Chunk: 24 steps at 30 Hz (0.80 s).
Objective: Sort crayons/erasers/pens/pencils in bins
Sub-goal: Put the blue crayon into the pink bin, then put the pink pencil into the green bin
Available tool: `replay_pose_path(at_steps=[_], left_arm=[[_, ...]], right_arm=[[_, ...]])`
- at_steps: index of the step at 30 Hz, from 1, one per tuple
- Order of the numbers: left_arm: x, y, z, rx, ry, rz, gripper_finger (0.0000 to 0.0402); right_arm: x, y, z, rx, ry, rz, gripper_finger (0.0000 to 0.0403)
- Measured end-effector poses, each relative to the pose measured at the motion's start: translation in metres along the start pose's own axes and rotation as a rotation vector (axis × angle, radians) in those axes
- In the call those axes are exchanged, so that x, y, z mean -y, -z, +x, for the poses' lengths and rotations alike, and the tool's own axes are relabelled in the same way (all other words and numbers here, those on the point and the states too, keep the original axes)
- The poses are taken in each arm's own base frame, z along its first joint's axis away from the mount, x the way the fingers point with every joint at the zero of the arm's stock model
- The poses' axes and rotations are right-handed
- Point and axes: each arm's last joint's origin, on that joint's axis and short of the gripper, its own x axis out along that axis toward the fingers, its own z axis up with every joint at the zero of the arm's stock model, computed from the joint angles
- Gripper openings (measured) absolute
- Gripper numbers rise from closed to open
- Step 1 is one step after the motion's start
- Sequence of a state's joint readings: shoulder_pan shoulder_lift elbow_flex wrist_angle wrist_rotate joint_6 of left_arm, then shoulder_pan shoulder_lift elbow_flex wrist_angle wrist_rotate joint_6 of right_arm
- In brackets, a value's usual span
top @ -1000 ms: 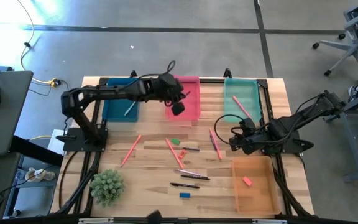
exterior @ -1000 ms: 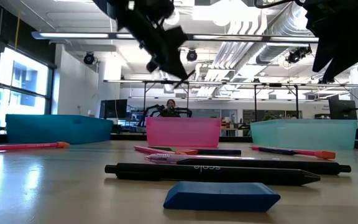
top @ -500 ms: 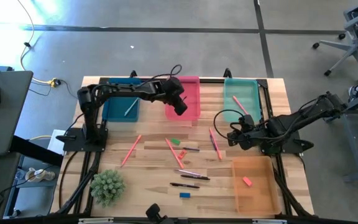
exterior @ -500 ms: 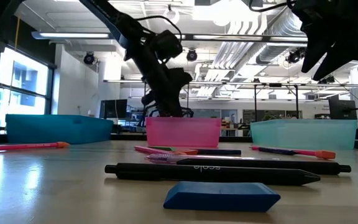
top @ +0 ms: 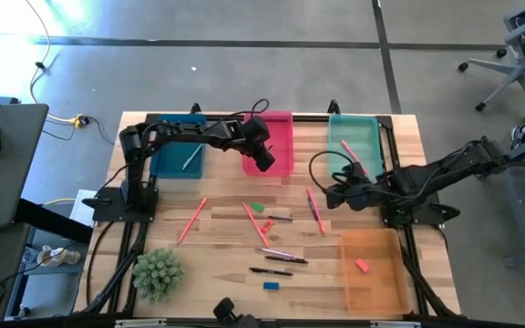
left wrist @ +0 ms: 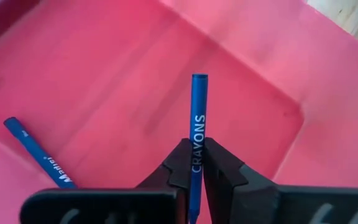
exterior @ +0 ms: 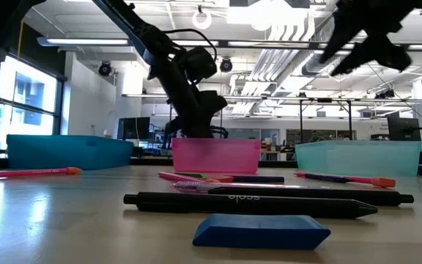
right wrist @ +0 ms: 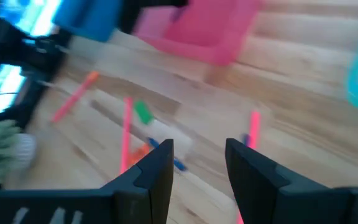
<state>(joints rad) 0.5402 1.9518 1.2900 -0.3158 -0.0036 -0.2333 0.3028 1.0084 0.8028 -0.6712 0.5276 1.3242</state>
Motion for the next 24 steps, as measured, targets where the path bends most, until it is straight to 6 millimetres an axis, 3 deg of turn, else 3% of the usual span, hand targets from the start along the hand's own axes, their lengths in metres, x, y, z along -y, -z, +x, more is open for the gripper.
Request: replay_pose_path(at_steps=[8, 16, 24], left_arm=[[-0.002, 0.0, 0.0, 0.0, -0.008, -0.003, 0.0053], [-0.003, -0.003, -0.002, -0.016, 0.003, -0.007, 0.0095], [-0.01, -0.034, -0.036, -0.129, -0.02, 0.093, 0.0099]], right_arm=[[-0.007, -0.006, 0.002, 0.038, -0.065, -0.041, 0.0138], [-0.009, 0.006, 0.019, -0.079, -0.009, -0.079, 0.0138], [-0.01, 0.026, 0.044, -0.254, 0.071, -0.057, 0.0138]])
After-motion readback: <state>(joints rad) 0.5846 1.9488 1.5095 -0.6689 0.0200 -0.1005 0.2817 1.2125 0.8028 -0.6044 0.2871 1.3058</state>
